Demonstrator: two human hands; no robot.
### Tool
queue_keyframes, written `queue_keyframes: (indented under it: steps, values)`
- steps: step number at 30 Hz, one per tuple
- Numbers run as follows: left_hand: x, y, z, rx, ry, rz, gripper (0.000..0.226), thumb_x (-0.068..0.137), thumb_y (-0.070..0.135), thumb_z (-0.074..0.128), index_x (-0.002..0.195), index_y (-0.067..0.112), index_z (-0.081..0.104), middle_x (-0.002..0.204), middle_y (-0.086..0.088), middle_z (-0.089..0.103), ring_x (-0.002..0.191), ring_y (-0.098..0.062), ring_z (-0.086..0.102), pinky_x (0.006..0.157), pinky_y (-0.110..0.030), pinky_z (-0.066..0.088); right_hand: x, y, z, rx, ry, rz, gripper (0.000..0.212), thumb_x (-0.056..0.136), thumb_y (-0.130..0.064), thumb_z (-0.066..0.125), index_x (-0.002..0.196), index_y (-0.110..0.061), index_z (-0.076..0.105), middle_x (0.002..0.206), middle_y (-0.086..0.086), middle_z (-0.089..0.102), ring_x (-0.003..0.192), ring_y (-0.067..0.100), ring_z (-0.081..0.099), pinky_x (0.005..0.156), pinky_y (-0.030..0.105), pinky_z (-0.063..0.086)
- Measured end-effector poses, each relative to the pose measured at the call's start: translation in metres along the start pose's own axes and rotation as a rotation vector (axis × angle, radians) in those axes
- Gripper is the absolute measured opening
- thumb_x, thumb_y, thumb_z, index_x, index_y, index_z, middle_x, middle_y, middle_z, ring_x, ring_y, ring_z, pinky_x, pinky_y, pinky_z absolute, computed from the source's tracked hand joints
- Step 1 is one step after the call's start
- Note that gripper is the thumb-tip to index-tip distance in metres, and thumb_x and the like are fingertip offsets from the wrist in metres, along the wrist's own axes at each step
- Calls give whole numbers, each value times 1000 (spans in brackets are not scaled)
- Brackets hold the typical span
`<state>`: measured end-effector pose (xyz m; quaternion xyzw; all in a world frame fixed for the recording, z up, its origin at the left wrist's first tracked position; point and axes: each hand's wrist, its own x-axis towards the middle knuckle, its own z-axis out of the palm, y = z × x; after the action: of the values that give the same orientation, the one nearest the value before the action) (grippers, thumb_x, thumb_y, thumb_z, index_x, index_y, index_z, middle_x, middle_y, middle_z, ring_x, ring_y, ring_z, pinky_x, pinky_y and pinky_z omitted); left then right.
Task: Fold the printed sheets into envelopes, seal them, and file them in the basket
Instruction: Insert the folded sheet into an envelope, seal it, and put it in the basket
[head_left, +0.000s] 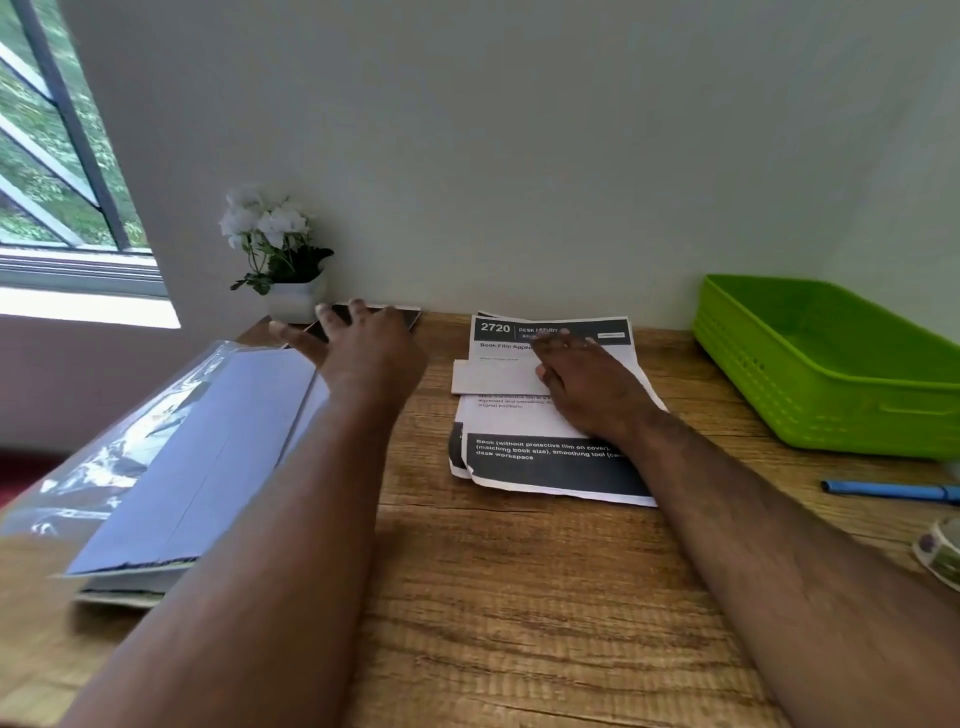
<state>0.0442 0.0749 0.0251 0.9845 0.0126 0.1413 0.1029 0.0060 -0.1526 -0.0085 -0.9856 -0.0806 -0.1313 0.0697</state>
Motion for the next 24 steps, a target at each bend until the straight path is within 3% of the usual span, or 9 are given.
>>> queue_keyframes:
  steps: [2, 5, 8, 10, 12, 17, 24]
  values:
    - [8, -17, -2, -23, -114, -108, 48, 90, 29, 46, 136, 17, 51, 158, -17, 24, 144, -51, 6, 111, -71, 6, 1, -8, -1, 43, -4, -61, 48, 103, -27, 31, 149, -16, 29, 157, 0, 27, 147, 16, 16, 118, 31, 9]
    - [7, -31, -9, -43, -304, -313, 63, 79, 27, 51, 141, 18, 44, 158, -17, 23, 143, -52, 12, 105, -78, 6, -1, -14, -1, 59, -67, -89, 47, 104, -30, 32, 149, -18, 30, 157, -3, 26, 147, 13, 13, 117, 30, 13]
    - [-2, -28, -12, -104, -390, -389, 53, 80, 17, 57, 133, 21, 50, 145, -14, 41, 135, -44, 31, 103, -71, 21, -6, -12, 2, 85, -171, -43, 47, 104, -36, 29, 150, -23, 30, 157, -7, 25, 147, 12, 14, 116, 31, 16]
    - [-5, -25, -9, -148, -256, -345, 37, 86, 13, 56, 121, 22, 55, 123, -10, 55, 123, -35, 47, 97, -52, 36, -6, -12, 3, 103, -195, -2, 47, 103, -41, 29, 148, -28, 32, 157, -5, 28, 145, 16, 22, 117, 35, 20]
    - [-8, -20, -7, -160, -129, -275, 31, 89, 9, 53, 118, 19, 57, 121, -10, 59, 116, -32, 55, 91, -42, 42, -5, -11, 3, 125, -193, 34, 47, 102, -43, 30, 147, -30, 34, 155, -3, 32, 141, 21, 31, 115, 37, 24]
    - [-16, -6, -9, -132, -29, -156, 28, 93, 5, 49, 118, 12, 58, 122, -13, 59, 111, -34, 58, 73, -37, 40, -7, -12, 2, 157, -179, 34, 45, 102, -40, 34, 146, -27, 38, 151, -4, 39, 138, 19, 37, 114, 36, 27]
    - [-27, 24, -18, -147, 225, 105, 28, 93, 4, 43, 107, 17, 64, 108, -9, 68, 99, -33, 65, 69, -35, 40, -8, -10, 1, 274, -117, 82, 49, 98, -41, 47, 144, -26, 41, 147, 1, 45, 135, 18, 42, 109, 27, 31]
